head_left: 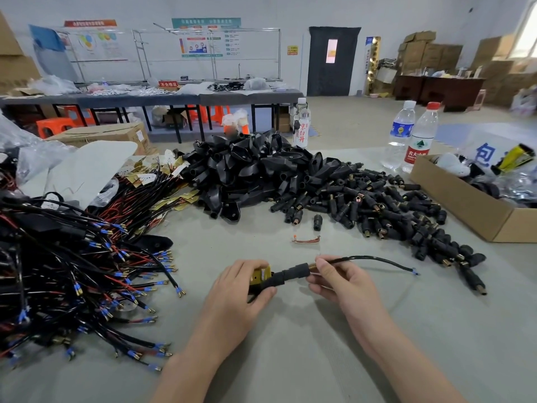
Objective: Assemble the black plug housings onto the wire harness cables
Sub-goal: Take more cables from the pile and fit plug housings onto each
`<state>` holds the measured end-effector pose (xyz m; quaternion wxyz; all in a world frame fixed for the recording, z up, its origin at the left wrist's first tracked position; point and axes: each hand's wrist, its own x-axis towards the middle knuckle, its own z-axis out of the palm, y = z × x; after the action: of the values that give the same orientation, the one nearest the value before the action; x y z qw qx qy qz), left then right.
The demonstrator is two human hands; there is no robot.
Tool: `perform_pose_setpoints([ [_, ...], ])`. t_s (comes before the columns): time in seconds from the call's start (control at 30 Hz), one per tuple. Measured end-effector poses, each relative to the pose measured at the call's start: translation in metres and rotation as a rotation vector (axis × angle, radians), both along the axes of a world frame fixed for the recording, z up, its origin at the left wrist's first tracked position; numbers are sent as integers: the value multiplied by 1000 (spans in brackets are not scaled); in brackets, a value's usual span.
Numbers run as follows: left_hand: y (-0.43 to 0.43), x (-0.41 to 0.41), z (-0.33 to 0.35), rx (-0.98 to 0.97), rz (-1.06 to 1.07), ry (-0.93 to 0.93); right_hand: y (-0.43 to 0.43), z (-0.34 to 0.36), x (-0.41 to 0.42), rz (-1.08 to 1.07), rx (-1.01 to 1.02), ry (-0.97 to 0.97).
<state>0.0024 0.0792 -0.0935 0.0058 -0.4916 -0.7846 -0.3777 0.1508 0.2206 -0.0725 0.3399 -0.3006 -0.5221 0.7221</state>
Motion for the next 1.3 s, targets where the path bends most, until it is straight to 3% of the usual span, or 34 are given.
perform_pose_setpoints([
  [0.23, 0, -1, 0, 36, -7, -72, 3, -2, 0, 11, -2, 20],
  [1.3, -2, 6, 5, 42, -46, -42, 8, -8, 1, 46, 56, 57],
])
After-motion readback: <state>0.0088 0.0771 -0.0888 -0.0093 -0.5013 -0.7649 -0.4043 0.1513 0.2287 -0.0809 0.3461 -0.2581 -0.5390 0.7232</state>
